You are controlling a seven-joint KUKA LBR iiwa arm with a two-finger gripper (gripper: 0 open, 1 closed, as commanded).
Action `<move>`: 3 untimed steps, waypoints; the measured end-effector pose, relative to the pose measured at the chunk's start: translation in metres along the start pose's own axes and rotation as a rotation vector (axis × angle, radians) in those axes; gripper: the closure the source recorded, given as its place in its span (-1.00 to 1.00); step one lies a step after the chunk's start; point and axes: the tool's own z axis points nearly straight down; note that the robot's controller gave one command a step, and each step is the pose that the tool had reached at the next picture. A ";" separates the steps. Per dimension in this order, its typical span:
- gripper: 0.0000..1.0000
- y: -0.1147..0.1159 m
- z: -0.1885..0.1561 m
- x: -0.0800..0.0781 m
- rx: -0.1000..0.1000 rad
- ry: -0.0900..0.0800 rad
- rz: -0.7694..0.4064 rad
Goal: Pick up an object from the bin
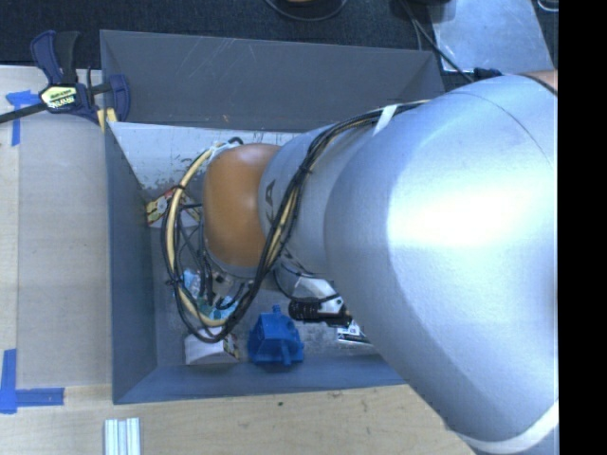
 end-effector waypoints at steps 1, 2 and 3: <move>1.00 -0.002 -0.015 0.001 0.006 0.005 0.000; 1.00 0.000 -0.031 0.000 0.001 0.002 -0.001; 1.00 -0.001 -0.045 0.000 0.003 0.003 -0.001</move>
Offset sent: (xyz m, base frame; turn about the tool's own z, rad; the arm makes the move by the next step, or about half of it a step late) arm 0.0000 -0.0001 0.0202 0.0000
